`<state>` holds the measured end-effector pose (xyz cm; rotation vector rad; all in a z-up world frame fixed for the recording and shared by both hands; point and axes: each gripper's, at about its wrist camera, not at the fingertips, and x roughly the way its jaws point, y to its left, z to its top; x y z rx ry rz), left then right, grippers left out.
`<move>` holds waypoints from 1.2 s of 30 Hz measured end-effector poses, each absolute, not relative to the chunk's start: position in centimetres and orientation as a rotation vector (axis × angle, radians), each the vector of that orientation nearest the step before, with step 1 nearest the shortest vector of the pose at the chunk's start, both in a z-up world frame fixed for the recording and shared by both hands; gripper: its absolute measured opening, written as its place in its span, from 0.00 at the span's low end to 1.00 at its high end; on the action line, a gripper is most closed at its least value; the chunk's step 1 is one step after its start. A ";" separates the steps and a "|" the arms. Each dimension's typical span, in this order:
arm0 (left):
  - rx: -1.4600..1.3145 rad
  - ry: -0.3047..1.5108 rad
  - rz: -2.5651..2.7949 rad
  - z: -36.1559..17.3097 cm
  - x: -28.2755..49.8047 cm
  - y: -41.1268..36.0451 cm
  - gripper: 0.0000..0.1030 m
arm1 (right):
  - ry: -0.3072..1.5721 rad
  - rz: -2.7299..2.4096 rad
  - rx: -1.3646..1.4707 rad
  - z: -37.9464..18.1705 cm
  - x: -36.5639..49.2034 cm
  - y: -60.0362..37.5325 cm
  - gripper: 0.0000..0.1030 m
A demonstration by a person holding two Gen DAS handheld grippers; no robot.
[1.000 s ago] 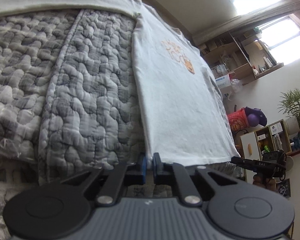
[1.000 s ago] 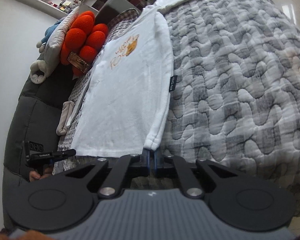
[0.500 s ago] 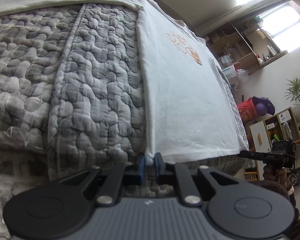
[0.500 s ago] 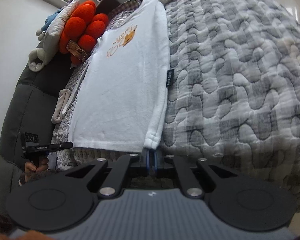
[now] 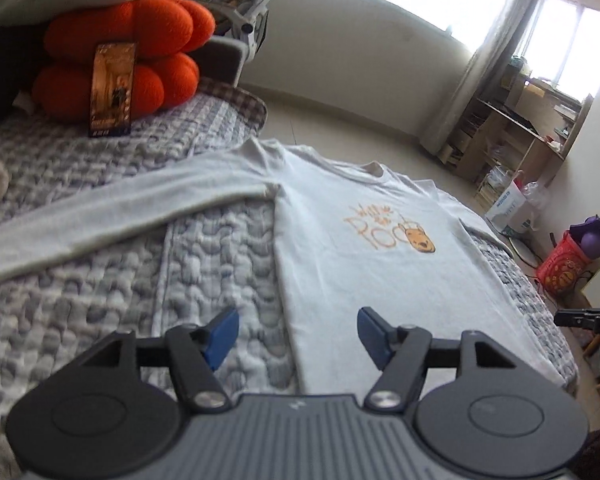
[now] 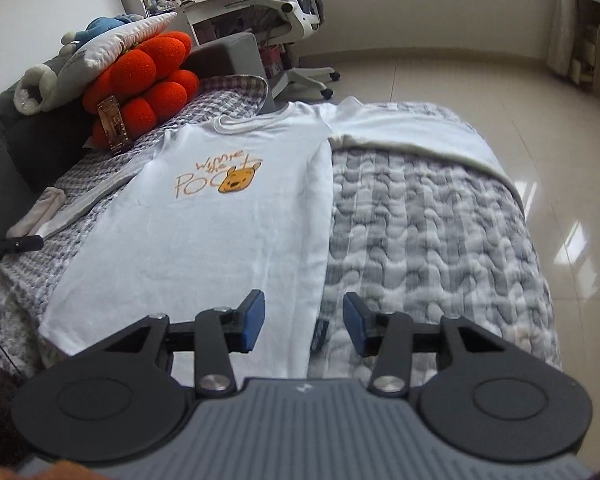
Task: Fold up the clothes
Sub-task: 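Open both grippers and release the hem, then pinch the shirt collar with the left gripper and release it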
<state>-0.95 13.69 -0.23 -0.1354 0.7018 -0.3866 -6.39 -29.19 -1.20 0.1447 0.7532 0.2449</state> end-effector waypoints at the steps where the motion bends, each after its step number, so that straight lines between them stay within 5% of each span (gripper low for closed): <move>1: -0.114 0.682 -0.388 -0.1 -0.5 12.8 0.65 | 0.742 0.243 0.128 -1.2 -5.6 -28.5 0.46; 11: -0.024 0.615 -0.387 -1.4 6.0 5.5 0.63 | 0.676 0.233 -0.011 -2.2 1.7 -23.1 0.46; 17: 0.074 0.644 -0.329 -4.4 14.0 2.2 0.42 | 0.690 0.207 -0.065 -4.9 9.6 -20.6 0.46; 19: 0.095 0.657 -0.281 -5.2 16.9 2.1 0.24 | 0.698 0.185 -0.064 -5.9 12.5 -20.1 0.46; 25: 0.040 0.659 -0.267 -5.4 23.5 3.2 0.03 | 0.650 0.151 -0.036 -6.5 18.7 -20.1 0.46; 36: 0.027 0.707 -0.279 -5.4 29.7 2.0 0.03 | 0.665 0.191 0.062 -6.4 25.9 -21.8 0.57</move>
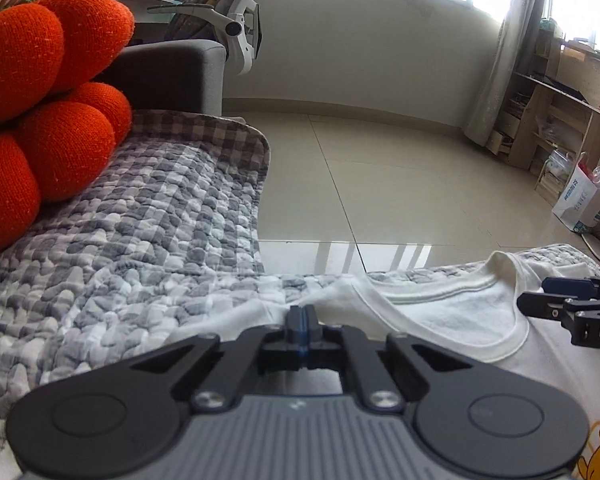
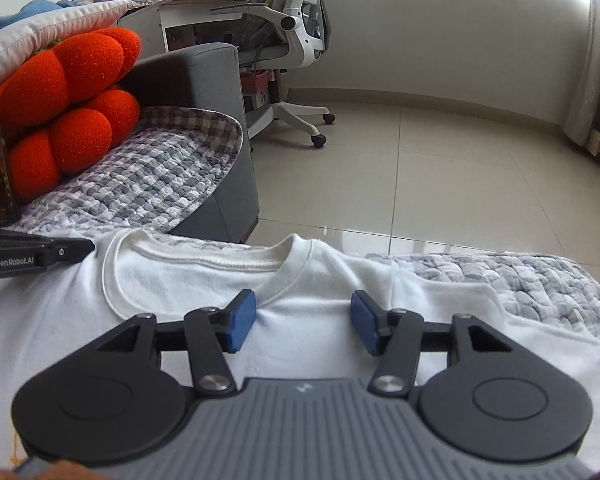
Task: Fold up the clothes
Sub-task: 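Pinch the shirt collar with the left gripper and release it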
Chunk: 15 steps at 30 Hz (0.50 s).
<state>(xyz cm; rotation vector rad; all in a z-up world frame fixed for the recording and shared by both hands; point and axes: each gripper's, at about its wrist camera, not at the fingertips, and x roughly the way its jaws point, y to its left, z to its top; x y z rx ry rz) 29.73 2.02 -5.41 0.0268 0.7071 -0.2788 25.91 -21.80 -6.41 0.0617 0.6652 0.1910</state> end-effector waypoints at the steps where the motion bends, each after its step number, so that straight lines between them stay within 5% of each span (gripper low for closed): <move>1: 0.024 0.716 -0.270 -5.1 30.0 1.8 0.08 | 0.680 0.190 0.070 -6.4 26.5 -22.0 0.58; 2: 0.019 0.725 -0.260 -4.8 30.2 1.5 0.12 | 0.684 0.187 0.080 -6.2 26.4 -22.1 0.58; 4: -0.046 0.733 -0.238 -4.0 30.0 1.5 0.37 | 0.686 0.182 0.103 -5.6 26.1 -22.2 0.58; 9: -0.116 0.680 -0.222 -2.4 26.9 0.4 0.63 | 0.694 0.173 0.130 -4.2 24.3 -22.4 0.65; 15: -0.118 0.621 -0.242 -4.4 22.9 -1.0 0.76 | 0.652 0.151 0.130 -4.6 20.4 -23.1 0.68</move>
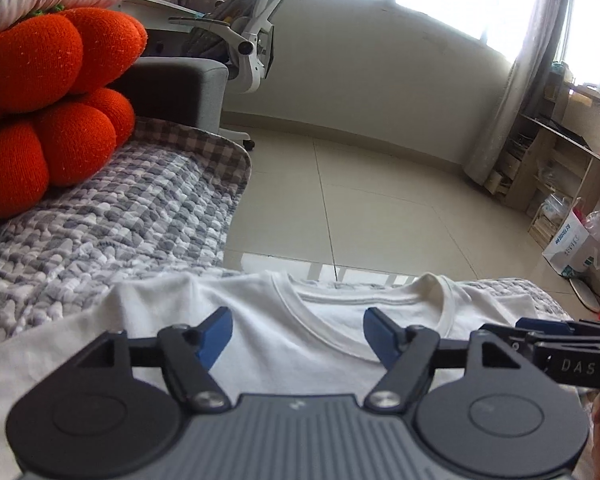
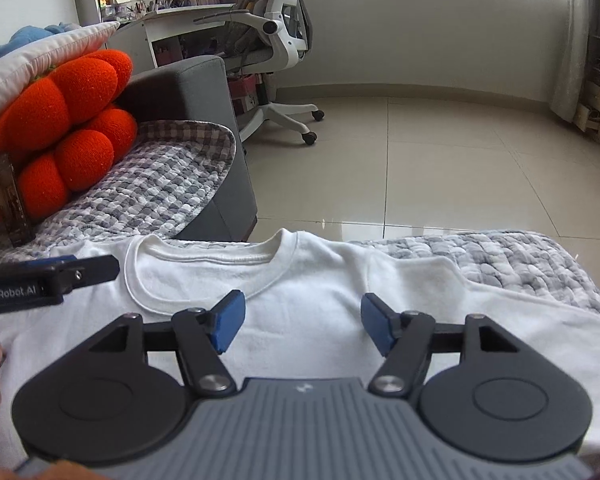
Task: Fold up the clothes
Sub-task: 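Pinch the shirt collar with the left gripper and release it, then grasp the shirt side edge with the right gripper and lift it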
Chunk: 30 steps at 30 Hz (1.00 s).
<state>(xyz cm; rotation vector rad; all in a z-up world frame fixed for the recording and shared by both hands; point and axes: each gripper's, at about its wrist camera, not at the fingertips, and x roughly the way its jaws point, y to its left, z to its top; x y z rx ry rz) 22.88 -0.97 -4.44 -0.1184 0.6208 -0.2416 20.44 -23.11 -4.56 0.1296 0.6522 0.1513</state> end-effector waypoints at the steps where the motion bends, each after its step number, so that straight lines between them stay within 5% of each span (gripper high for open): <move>1: -0.113 0.600 -0.242 -5.1 22.4 -1.0 0.79 | 0.644 0.154 0.137 -4.9 20.1 -23.3 0.69; 16: -0.170 0.569 -0.379 -6.3 20.4 1.2 0.97 | 0.534 -0.032 0.202 -5.7 16.5 -25.7 0.79; 30: -0.138 0.571 -0.378 -6.3 20.4 1.0 0.97 | 0.498 -0.258 0.432 -4.5 15.3 -31.3 0.81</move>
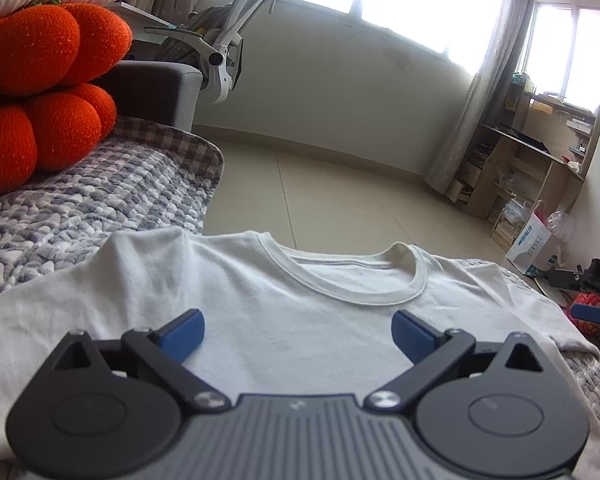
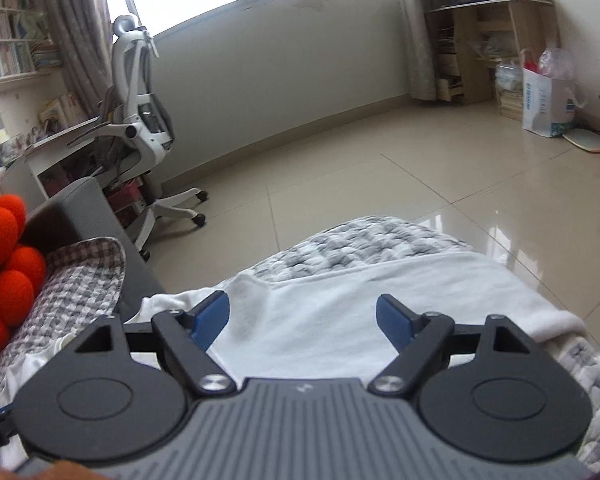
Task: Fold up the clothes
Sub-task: 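Grasp the shirt side edge with the right gripper and lift it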
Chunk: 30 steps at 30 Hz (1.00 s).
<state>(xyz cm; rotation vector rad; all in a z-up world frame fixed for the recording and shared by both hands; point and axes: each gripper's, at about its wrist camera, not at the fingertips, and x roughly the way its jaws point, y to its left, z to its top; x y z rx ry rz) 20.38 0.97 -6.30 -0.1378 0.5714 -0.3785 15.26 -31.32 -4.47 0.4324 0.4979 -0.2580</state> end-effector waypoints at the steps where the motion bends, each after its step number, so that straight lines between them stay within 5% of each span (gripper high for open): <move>1: -0.138 0.571 -0.379 -6.3 20.4 1.0 0.98 | 0.503 -0.271 0.446 -4.5 15.2 -31.8 0.81; 30: -0.142 0.592 -0.381 -6.5 20.6 0.9 0.99 | 0.473 -0.645 1.011 -7.1 10.0 -42.7 0.86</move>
